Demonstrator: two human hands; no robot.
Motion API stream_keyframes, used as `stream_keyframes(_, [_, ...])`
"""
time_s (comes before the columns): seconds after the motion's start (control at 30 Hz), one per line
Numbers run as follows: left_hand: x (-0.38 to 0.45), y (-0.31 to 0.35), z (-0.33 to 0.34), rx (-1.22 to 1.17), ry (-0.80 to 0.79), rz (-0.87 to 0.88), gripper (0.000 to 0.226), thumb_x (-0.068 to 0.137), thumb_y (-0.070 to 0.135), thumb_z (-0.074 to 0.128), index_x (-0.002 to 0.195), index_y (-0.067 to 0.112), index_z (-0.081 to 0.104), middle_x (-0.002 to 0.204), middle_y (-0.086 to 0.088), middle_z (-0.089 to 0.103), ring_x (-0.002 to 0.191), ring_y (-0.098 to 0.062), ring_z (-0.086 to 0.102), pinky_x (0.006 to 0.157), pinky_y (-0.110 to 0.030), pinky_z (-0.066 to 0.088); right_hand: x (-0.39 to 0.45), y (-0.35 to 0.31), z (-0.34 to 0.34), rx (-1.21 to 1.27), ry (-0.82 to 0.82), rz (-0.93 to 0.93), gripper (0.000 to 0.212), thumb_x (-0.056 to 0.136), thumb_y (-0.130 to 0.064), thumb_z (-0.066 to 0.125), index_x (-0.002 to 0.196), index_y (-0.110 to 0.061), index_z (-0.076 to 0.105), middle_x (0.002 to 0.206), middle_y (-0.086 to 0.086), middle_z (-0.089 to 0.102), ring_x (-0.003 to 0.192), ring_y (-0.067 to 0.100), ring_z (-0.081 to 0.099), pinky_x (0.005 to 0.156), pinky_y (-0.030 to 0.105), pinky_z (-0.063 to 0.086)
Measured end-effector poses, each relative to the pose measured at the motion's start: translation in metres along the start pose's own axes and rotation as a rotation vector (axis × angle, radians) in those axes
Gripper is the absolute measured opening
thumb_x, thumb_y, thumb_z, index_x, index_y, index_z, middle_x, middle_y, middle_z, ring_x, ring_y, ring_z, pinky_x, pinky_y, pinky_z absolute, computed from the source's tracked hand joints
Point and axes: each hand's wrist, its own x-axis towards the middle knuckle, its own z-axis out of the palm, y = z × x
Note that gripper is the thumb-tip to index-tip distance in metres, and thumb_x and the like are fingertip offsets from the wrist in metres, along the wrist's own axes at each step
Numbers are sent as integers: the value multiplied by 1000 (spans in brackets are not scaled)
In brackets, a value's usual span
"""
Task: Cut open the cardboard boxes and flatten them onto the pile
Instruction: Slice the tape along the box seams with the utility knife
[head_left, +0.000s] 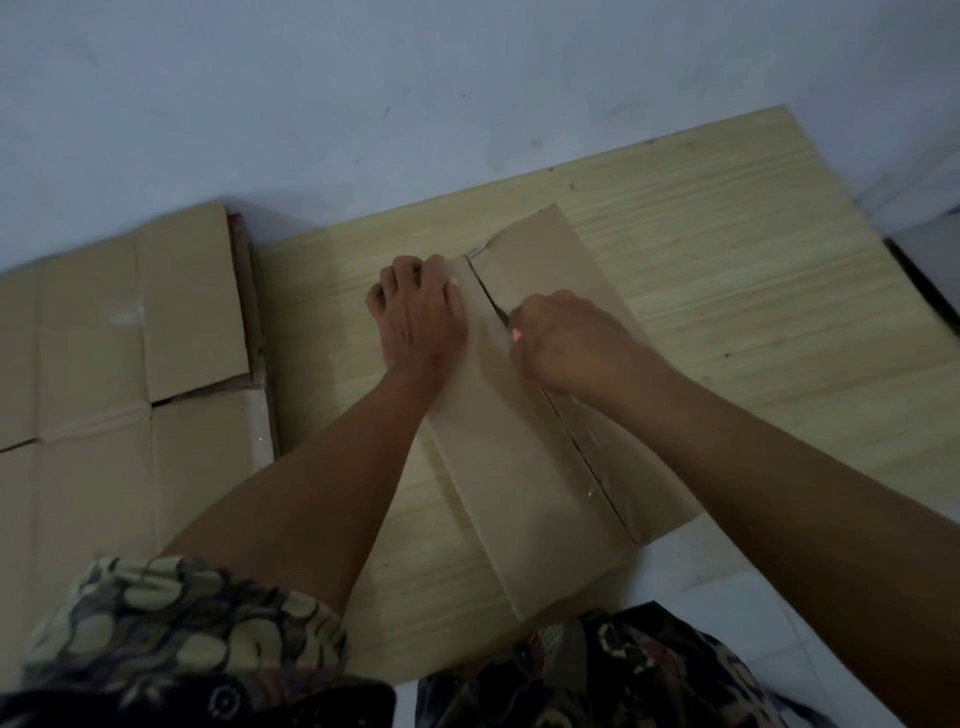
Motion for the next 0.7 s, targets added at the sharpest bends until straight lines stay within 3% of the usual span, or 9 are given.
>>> stream_keyframes(0.1, [-1, 1, -1, 1, 24, 39, 31, 95, 30, 51, 120, 18, 64, 124, -9, 54, 115, -31, 49, 101, -46, 33, -4, 8, -3, -26, -47, 30, 29, 97, -25, 53, 124, -16, 61, 124, 14, 57, 102, 34, 60, 80, 32, 43])
stream_keyframes(0.23, [-11, 8, -10, 30, 4, 148, 35, 90, 34, 45, 104, 14, 69, 120, -8, 60, 111, -32, 53, 94, -45, 37, -6, 14, 9, -6, -18, 42, 30, 95, -27, 55, 121, -16, 64, 118, 17, 59, 102, 35, 62, 78, 30, 41])
stream_keyframes(0.33, [-54, 22, -14, 82, -173, 147, 62, 89, 43, 27, 130, 7, 57, 145, -18, 48, 137, -36, 41, 110, -53, 29, -10, 16, 7, 25, 7, 40, 30, 97, -34, 54, 118, -17, 65, 106, 16, 58, 83, 31, 56, 75, 31, 43])
stream_keyframes(0.43, [-99, 30, -7, 146, -249, 160, 74, 97, 47, 19, 155, 5, 34, 164, -19, 25, 154, -35, 17, 121, -60, 6, -20, 22, 11, 7, -12, 21, 30, 95, -33, 56, 118, -17, 66, 113, 17, 62, 95, 34, 63, 84, 33, 51])
stream_keyframes(0.47, [-104, 30, -5, 161, -244, 161, 74, 97, 47, 18, 157, 6, 31, 165, -18, 23, 155, -34, 15, 122, -60, 5, -27, 25, 14, -17, -42, 25, 27, 94, -30, 56, 113, -16, 68, 107, 16, 65, 90, 32, 65, 83, 34, 53])
stream_keyframes(0.53, [-100, 31, -4, 196, -263, 144, 74, 97, 47, 18, 158, 7, 29, 166, -17, 21, 155, -33, 14, 123, -60, 5, -43, 33, 18, -88, -128, 55, 15, 89, -17, 56, 93, -12, 70, 76, 12, 68, 60, 24, 66, 66, 29, 54])
stream_keyframes(0.6, [-97, 32, -6, 193, -259, 137, 71, 96, 46, 24, 156, 8, 31, 165, -16, 24, 154, -33, 17, 122, -59, 7, -57, 43, 21, -111, -176, 80, 18, 90, -15, 54, 84, -12, 71, 58, 9, 64, 44, 22, 63, 54, 25, 50])
stream_keyframes(0.7, [-101, 39, -15, 83, -166, 183, 61, 93, 44, 36, 138, 7, 53, 149, -16, 45, 142, -36, 38, 117, -55, 23, -65, 56, 27, -74, -126, 59, 18, 93, -22, 56, 91, -16, 73, 65, 10, 66, 55, 24, 67, 64, 27, 56])
